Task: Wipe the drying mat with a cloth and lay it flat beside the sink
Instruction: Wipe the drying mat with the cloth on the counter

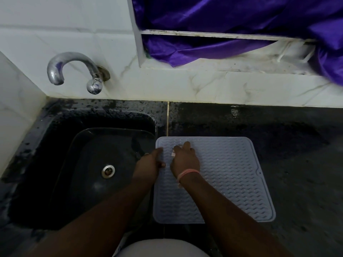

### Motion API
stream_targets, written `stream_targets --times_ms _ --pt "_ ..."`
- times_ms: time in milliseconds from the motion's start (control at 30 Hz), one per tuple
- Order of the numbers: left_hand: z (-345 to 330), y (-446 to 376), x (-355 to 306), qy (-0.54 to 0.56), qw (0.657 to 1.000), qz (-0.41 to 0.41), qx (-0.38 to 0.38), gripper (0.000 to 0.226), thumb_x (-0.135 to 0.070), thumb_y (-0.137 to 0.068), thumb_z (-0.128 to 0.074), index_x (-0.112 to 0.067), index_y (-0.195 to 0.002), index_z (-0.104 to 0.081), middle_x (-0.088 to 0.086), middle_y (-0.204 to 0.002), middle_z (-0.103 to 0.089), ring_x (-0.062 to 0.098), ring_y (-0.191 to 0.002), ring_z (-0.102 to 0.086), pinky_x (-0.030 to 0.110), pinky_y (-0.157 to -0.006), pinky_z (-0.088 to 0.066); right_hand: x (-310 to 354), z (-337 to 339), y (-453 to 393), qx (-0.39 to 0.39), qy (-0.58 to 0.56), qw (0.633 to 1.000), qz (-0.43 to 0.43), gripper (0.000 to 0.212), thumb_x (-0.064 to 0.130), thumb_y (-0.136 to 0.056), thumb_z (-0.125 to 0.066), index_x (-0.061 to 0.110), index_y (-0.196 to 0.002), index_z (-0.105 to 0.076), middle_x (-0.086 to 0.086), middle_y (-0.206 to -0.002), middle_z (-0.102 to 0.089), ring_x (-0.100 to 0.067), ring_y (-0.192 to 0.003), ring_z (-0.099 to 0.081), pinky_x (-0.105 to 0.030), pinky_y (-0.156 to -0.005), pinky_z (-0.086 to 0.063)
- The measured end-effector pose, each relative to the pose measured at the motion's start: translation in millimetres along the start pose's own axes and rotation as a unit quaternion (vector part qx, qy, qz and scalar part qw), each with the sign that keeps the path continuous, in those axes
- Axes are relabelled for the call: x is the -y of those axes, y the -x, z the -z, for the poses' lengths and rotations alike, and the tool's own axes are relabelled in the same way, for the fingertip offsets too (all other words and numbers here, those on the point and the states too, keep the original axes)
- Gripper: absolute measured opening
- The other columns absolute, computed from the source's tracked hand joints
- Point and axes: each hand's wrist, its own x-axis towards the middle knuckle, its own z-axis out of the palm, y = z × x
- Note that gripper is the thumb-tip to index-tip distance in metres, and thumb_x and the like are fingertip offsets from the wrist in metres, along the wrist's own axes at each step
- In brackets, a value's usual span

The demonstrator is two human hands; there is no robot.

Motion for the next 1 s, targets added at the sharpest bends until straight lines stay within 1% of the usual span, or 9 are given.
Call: stream_targets --times_ms 100,300,433,533,633,767,833,900,1000 --pt "1.5 2.2 2.0 -0.031 1.0 -0.003 0.001 0.053 -0.029 -0.097 -0.054 -0.038 -0.146 -0.037 0.007 -0.122 -0.06 0.021 -0.105 -0.062 0.033 -0.091 -0.049 14.7 -5.6 -1.6 0.008 0.005 1.0 0.024 0.044 0.029 -0.088 -0.064 0.019 -0.13 -0.056 -0.012 -0.14 -0.034 -0.031 -0.117 -0.047 -0.041 -0.09 -0.051" --pt "4.3 7.9 1.4 -0.008 1.0 0.002 -0.021 0.042 -0.036 -0.095 -0.055 -0.031 -0.133 -0.037 -0.001 -0.109 -0.065 0.021 -0.095 -0.066 0.032 -0.073 -0.047 35.7 -6.6 -8.4 0.039 0.039 0.995 0.085 0.036 0.025 -0.092 -0.059 0.019 -0.127 -0.058 -0.014 -0.141 -0.034 -0.034 -0.116 -0.048 -0.045 -0.094 -0.05" --pt "-0.7 5.0 8.6 -0.01 0.999 -0.018 -0.026 0.036 -0.035 -0.093 -0.059 -0.033 -0.123 -0.039 0.001 -0.107 -0.067 0.024 -0.094 -0.067 0.035 -0.074 -0.048 20.3 2.0 -28.7 0.125 -0.058 0.983 0.119 0.036 0.027 -0.086 -0.056 0.015 -0.118 -0.067 -0.009 -0.125 -0.062 -0.031 -0.109 -0.06 -0.039 -0.103 -0.045" --pt "-3.1 2.6 11.5 -0.043 0.999 -0.023 -0.02 0.045 -0.039 -0.09 -0.063 -0.035 -0.129 -0.04 0.004 -0.116 -0.062 0.024 -0.093 -0.066 0.035 -0.071 -0.048 -16.3 24.5 -26.3 0.067 -0.22 0.973 0.027 0.027 0.011 -0.084 -0.056 0.013 -0.104 -0.074 -0.006 -0.104 -0.073 -0.021 -0.096 -0.067 -0.036 -0.094 -0.054" --pt "-4.1 3.4 16.2 -0.088 0.995 -0.033 -0.026 0.053 -0.041 -0.09 -0.064 -0.039 -0.138 -0.041 0.007 -0.138 -0.044 0.026 -0.106 -0.061 0.042 -0.078 -0.055 -73.4 56.4 -11.2 -0.032 -0.288 0.953 -0.091 0.018 0.01 -0.08 -0.062 0.011 -0.096 -0.071 -0.01 -0.096 -0.072 -0.022 -0.086 -0.068 -0.037 -0.085 -0.057" --pt "-10.4 7.5 17.9 -0.135 0.988 -0.057 -0.045 0.048 -0.032 -0.091 -0.063 -0.04 -0.136 -0.049 0.004 -0.131 -0.043 0.027 -0.107 -0.058 0.045 -0.08 -0.056 -158.0 91.0 1.1 -0.086 -0.203 0.946 -0.238 0.029 0.024 -0.083 -0.061 0.015 -0.11 -0.059 -0.013 -0.118 -0.061 -0.029 -0.1 -0.061 -0.034 -0.087 -0.048" --pt "-12.1 8.7 14.7 -0.134 0.988 -0.049 -0.052 0.043 -0.033 -0.094 -0.059 -0.039 -0.136 -0.05 0.004 -0.127 -0.046 0.028 -0.106 -0.059 0.045 -0.08 -0.056 -185.5 103.4 7.9 -0.135 -0.186 0.929 -0.289 0.031 0.02 -0.088 -0.058 0.011 -0.117 -0.053 -0.018 -0.12 -0.057 -0.039 -0.107 -0.059 -0.041 -0.092 -0.047" --pt "-13.5 9.2 12.6 -0.132 0.989 -0.038 -0.055 0.042 -0.033 -0.096 -0.057 -0.038 -0.137 -0.051 0.005 -0.129 -0.047 0.029 -0.107 -0.059 0.044 -0.082 -0.055 -200.0 106.8 9.4 -0.177 -0.197 0.915 -0.305 0.028 0.02 -0.089 -0.06 0.012 -0.114 -0.05 -0.019 -0.116 -0.06 -0.041 -0.105 -0.061 -0.045 -0.091 -0.051" --pt "-14.5 8.4 10.8 -0.132 0.99 -0.02 -0.048 0.043 -0.036 -0.096 -0.056 -0.039 -0.139 -0.049 0.009 -0.137 -0.045 0.031 -0.108 -0.061 0.044 -0.084 -0.054 -199.6 93.9 5.1 -0.142 -0.148 0.941 -0.268 0.03 0.023 -0.087 -0.067 0.017 -0.114 -0.053 -0.014 -0.114 -0.064 -0.037 -0.107 -0.063 -0.045 -0.092 -0.053"
